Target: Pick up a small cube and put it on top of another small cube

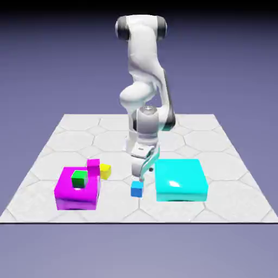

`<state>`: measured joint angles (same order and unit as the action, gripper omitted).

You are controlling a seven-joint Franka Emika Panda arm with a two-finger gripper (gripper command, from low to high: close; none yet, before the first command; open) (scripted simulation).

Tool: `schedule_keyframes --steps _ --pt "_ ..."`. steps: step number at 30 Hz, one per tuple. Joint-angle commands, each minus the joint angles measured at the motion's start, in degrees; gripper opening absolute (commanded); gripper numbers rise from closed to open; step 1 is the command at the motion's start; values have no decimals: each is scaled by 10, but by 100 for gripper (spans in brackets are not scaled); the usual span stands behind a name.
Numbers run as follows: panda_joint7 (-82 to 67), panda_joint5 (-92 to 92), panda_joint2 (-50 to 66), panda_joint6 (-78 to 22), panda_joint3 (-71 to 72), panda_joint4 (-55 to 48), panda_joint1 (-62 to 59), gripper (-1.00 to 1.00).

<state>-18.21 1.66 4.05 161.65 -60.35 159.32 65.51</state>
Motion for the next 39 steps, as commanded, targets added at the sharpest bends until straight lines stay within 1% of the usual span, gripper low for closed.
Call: schedule_keyframes --steps 1,5,6,24,25,26,39 --pt "-19 1 12 -4 -19 -1 21 0" --pt "-96 3 58 -19 -95 -3 102 0" --pt "-96 3 58 -19 -95 -3 102 0" --pt "-241 -203 188 97 271 -31 -222 0" --pt "-241 -203 188 97 271 -31 -222 -100" --pt "-241 -203 188 97 271 -31 -222 -100" --pt "-134 -51 92 11 1 -10 17 -100"
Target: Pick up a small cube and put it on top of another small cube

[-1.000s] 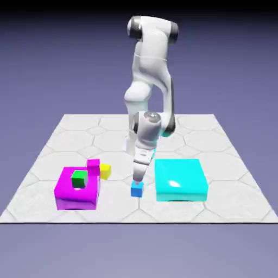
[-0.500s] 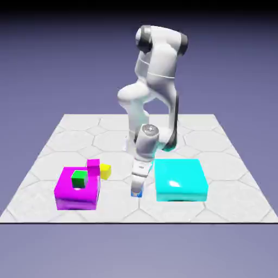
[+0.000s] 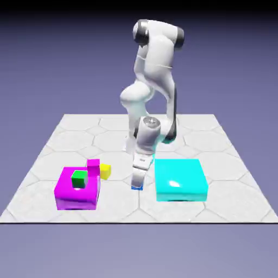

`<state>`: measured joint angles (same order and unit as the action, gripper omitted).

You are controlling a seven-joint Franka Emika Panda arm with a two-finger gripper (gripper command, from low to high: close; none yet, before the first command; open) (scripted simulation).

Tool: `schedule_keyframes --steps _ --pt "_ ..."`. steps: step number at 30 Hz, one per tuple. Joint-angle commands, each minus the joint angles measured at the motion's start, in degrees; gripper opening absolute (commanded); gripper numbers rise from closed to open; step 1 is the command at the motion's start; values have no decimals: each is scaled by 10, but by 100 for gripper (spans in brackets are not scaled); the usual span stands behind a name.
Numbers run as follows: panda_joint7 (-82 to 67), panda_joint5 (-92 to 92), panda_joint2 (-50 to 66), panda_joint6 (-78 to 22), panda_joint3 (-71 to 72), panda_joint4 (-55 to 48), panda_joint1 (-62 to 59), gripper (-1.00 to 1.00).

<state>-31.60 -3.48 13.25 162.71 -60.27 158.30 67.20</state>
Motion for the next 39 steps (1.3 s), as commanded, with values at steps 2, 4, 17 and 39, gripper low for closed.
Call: schedule_keyframes --steps 2,4,17,39 --pt "16 23 -15 -13 -41 3 37 -100" --pt "33 47 -30 -26 -83 6 74 -100" --pt "299 96 -124 -195 28 28 -143 -100" --pt "790 280 -332 -256 160 70 -600 -100"
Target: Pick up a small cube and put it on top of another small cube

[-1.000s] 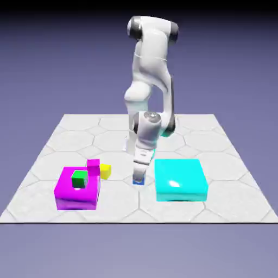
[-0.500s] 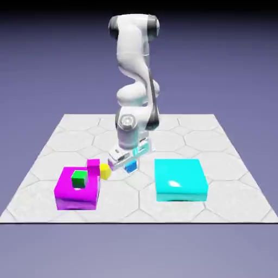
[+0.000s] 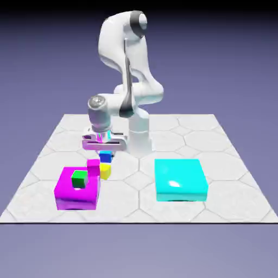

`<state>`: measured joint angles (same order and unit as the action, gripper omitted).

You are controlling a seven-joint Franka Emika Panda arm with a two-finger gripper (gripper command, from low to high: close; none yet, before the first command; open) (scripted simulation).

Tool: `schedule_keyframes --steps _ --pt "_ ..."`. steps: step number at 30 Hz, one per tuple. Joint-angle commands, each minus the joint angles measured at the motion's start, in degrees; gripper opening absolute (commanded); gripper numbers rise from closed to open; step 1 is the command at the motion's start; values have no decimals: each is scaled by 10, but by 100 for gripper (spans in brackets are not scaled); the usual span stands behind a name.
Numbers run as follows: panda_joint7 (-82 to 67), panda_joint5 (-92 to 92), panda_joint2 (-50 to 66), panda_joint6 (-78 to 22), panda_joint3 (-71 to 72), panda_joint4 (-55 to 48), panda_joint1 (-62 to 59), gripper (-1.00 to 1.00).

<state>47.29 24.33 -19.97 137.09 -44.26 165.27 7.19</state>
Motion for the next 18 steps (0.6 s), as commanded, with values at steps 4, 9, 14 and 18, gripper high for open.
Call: schedule_keyframes --steps 4,9,14,18 --pt "23 -2 2 11 28 6 -45 -100" --pt "-30 -74 82 92 131 16 -134 -100" --pt "-83 -147 162 172 235 26 -223 -100" --pt "-94 -162 179 189 257 28 -241 100"
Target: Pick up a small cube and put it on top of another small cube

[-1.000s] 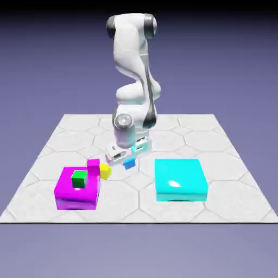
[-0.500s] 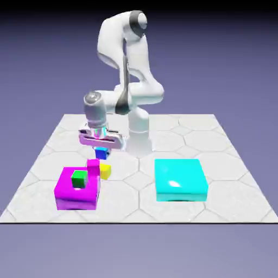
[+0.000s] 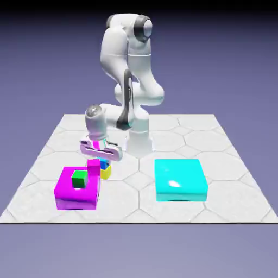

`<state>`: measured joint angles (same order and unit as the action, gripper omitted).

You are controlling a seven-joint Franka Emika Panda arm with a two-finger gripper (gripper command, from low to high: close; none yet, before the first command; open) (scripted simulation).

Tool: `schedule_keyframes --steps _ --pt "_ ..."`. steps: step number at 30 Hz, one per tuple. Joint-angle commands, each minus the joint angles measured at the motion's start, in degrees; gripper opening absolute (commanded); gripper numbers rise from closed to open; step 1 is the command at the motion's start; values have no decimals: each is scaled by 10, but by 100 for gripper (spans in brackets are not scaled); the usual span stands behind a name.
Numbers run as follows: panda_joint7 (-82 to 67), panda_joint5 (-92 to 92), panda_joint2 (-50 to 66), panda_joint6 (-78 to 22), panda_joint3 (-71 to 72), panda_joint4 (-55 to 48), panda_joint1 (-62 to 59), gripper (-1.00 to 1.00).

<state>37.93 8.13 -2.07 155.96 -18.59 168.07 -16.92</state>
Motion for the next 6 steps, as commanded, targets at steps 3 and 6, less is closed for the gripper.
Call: schedule_keyframes --steps 3,6 --pt "32 43 -48 -48 -62 -6 53 100" --pt "63 87 -96 -96 -124 -12 106 100"
